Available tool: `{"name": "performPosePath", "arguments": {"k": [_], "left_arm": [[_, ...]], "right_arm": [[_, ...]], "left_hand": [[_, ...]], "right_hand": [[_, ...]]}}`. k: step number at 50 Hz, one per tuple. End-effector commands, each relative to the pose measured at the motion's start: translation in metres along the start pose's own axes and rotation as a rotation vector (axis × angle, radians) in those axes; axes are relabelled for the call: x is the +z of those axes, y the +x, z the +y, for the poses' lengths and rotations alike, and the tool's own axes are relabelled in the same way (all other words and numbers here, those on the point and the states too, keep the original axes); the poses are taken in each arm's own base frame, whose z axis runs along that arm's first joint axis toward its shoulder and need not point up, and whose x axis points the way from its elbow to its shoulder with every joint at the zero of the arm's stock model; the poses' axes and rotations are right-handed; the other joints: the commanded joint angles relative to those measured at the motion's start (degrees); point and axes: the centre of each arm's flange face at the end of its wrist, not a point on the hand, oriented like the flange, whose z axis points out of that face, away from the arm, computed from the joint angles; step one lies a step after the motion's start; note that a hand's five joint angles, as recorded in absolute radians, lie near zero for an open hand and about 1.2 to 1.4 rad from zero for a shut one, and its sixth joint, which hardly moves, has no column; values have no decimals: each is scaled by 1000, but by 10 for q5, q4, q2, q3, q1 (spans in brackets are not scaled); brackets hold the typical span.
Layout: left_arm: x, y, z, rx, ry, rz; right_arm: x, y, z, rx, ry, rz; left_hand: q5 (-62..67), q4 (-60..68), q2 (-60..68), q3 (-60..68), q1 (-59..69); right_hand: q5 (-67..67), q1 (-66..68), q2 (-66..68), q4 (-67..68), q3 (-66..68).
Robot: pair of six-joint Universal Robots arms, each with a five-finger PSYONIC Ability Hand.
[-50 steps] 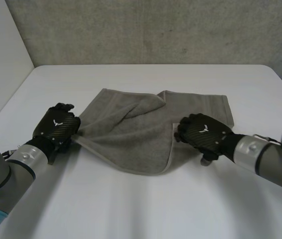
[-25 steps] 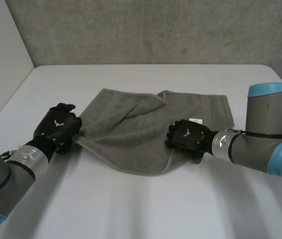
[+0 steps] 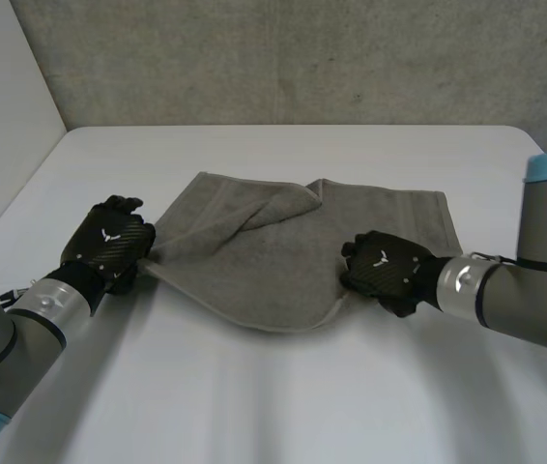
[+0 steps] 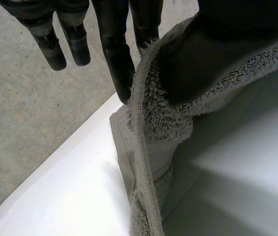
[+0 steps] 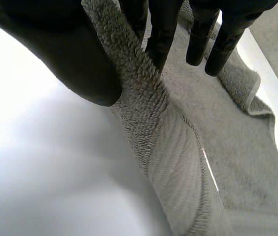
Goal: Fold the towel.
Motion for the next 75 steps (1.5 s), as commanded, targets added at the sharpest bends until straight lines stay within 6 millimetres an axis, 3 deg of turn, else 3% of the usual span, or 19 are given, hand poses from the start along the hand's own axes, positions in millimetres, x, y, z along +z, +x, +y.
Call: {"name": "performPosePath", "arguments": {"k": [1,2,9,11,13,15,18,20,21,22,24,27,42,63,69,74,75], "left_arm": [[0,0,0,0,-1,-1],[0,0,0,0,-1,-1],[0,0,1,-1,-2,1],[0,0,1,-1,-3,2],[0,1,1,-2,-3,4],[0,2,1,-1,-3,5],[0,2,1,-1,-2,7],[0,2,1,-2,-5,8],[0,2,1,-2,-3,7],[0,2,1,-2,-3,7],[0,2,0,-1,-2,5],[0,1,0,-1,-2,3],[0,1,0,-1,-2,5],[-1,1,0,-1,-2,5],[-1,1,0,-1,-2,3],[0,1,0,-1,-3,2],[0,1,0,-1,-3,2]], "right_arm": [[-22,-9,12,72,-52,-3],[-27,-11,15,86,-63,-2],[-47,-15,20,134,-81,18],[-50,-16,20,146,-74,16],[-57,-14,15,151,-46,24],[-59,-12,13,150,-35,32],[-61,-7,9,150,-17,42],[-60,-5,6,138,-6,50],[-60,1,4,124,2,65],[-60,1,4,124,2,65],[-58,5,-2,99,18,73],[-54,0,-12,61,48,60],[-32,-21,-18,-31,94,0],[-14,-37,15,-208,8,-67],[-13,-37,17,-255,-2,-65],[-13,-36,19,-278,-7,-61],[-14,-32,21,-279,-14,-51]], "left_hand": [[24,-34,24,-30,50],[24,-34,24,-30,50],[24,-34,24,-30,50],[24,-34,24,-30,50],[24,-34,24,-30,50],[24,-34,24,-30,50],[24,-34,24,-30,50],[24,-34,24,-30,50],[24,-34,24,-30,50],[24,-34,24,-30,50],[24,-34,24,-30,50],[24,-34,24,-30,50],[24,-34,24,-30,50],[24,-34,24,-30,50],[24,-34,24,-30,50],[24,-34,24,-30,50],[24,-34,24,-30,50]], "right_hand": [[-251,-253,-252,-44,-25],[-337,-339,-338,-44,-25],[-365,-367,-366,-44,-25],[-345,-347,-346,-44,-25],[-174,-177,-175,-44,-25],[-106,-109,-108,-44,-25],[-92,-95,-93,-44,-25],[-129,-132,-130,-44,-25],[-231,-233,-232,-44,-25],[-232,-234,-233,-44,-25],[-356,-358,-357,-44,-25],[-392,-394,-393,-44,-25],[-382,-384,-383,-44,-25],[-326,-329,-327,-44,-25],[-197,-199,-198,-44,-25],[5,3,4,-44,-25],[97,94,96,-44,-25]]}}
